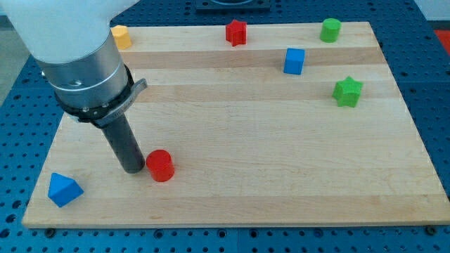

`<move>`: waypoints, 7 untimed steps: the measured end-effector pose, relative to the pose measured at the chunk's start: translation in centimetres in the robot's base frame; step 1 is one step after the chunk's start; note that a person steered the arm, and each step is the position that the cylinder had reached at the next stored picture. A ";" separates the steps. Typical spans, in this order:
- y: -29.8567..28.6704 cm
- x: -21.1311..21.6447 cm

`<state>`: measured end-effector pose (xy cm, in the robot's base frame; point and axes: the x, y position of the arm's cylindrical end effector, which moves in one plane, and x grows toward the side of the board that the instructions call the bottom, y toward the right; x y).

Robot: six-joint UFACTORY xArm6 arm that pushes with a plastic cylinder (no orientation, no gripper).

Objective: Move the red circle to the bottom right

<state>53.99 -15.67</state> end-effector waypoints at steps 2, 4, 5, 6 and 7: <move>3.2 0.4; 8.5 0.4; 11.8 0.4; 15.7 0.4; 18.9 0.4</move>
<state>54.42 3.22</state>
